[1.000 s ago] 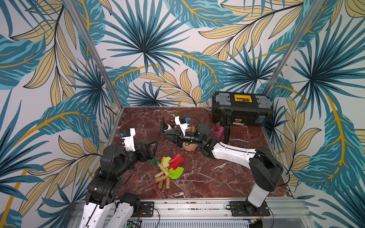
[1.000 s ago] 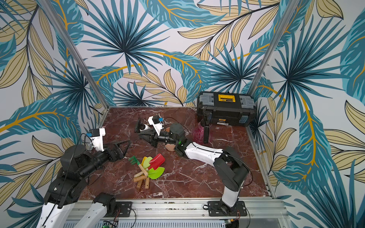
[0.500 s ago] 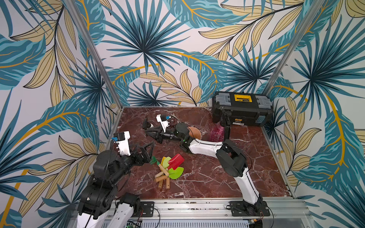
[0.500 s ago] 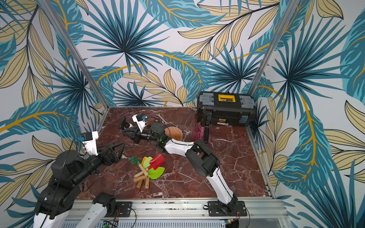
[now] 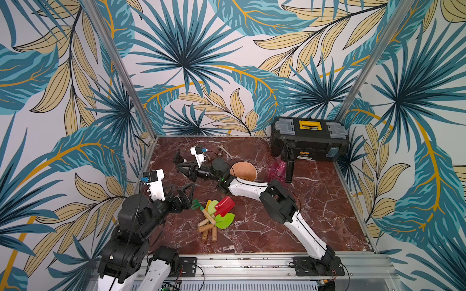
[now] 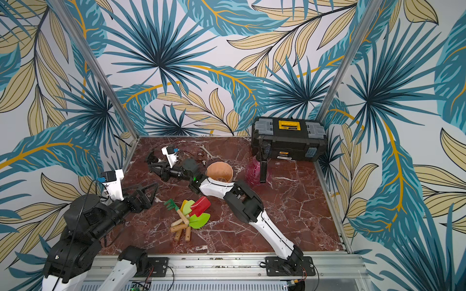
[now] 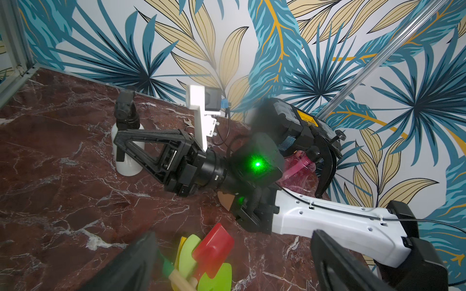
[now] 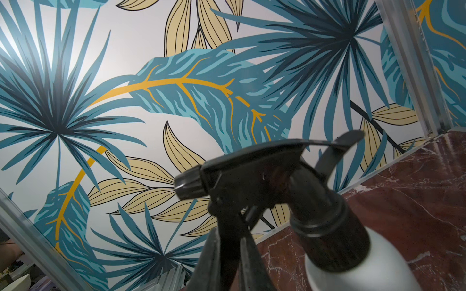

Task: Organize the gardening tools
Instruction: Place the gardening tool at the center of the board.

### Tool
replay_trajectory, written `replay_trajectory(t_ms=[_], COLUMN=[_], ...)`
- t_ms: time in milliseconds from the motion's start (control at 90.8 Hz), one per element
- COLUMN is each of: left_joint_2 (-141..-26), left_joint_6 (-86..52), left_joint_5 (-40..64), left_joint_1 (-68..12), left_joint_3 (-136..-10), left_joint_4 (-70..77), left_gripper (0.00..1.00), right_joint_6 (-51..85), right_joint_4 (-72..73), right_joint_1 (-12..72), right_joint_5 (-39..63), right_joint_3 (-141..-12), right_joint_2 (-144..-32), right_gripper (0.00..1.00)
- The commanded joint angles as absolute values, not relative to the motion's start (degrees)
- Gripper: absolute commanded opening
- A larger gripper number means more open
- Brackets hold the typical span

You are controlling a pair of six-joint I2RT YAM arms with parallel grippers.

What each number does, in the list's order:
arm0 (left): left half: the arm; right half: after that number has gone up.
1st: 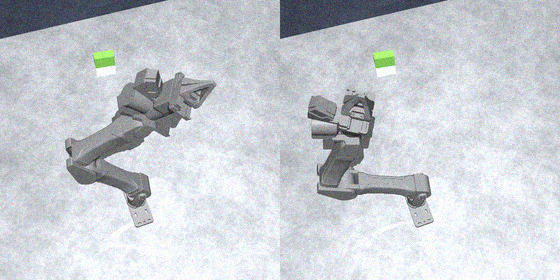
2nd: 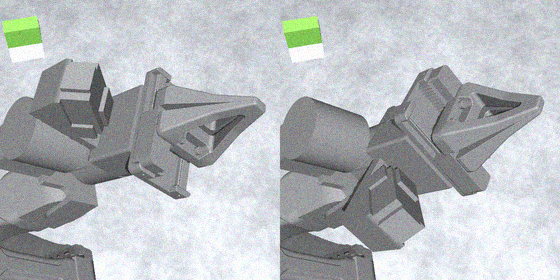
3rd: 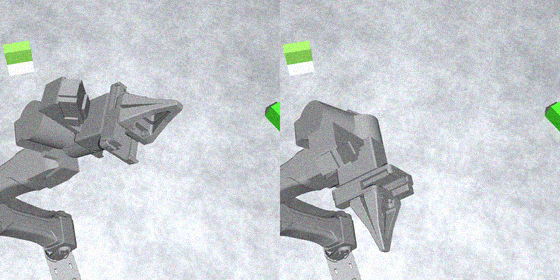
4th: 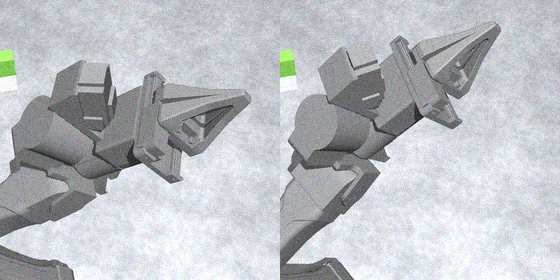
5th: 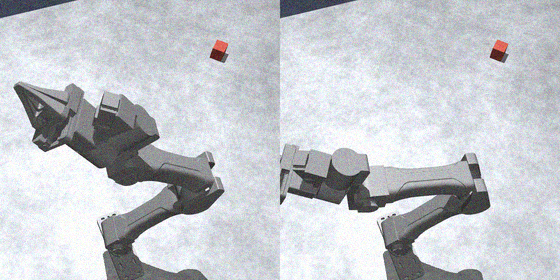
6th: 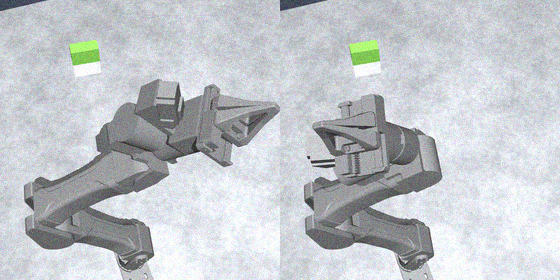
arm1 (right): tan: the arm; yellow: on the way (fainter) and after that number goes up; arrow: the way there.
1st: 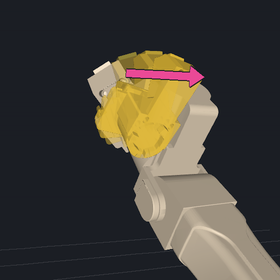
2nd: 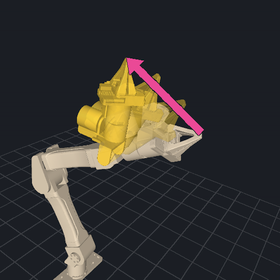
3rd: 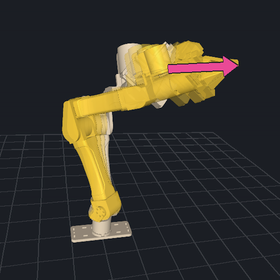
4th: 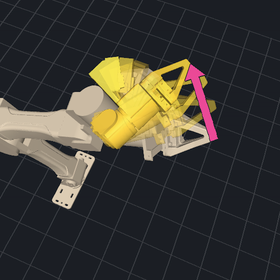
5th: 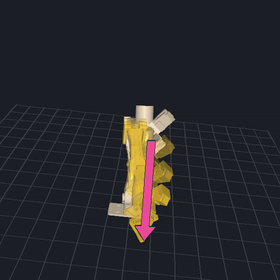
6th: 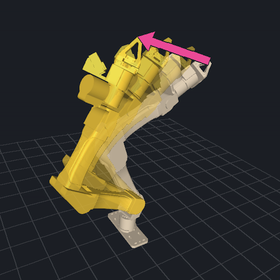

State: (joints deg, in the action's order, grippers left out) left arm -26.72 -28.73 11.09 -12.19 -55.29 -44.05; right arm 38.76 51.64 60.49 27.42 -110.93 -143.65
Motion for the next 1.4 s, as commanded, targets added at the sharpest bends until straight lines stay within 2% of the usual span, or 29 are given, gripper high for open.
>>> replay_trajectory(t_ms=[0,242,595,1387], left_joint_2=[-26.2,-26.2,-26.3,-26.3], left_joint_6=[-27.6,-27.3,-28.1,-27.6], left_joint_5=[10.3,9.9,9.8,8.7], left_joint_1=[-12.3,-12.3,-12.3,-12.3], left_joint_3=[-54.6,-54.4,-52.8,-52.4], left_joint_4=[-44.5,-44.8,-43.2,-43.0], left_gripper=[1.0,1.0,1.0,1.0], right_joint_6=[39.9,41.2,44.3,41.9], right_joint_4=[56.1,58.3,60.1,60.4], right_joint_1=[61.7,62.1,62.4,62.8], right_joint_5=[24.0,23.9,28.8,28.4], right_joint_3=[-112.6,-113.3,-113.5,-112.0], right_joint_2=[-144.9,-147.4,-150.2,-152.4], right_gripper=[0.06,0.06,0.06,0.09])
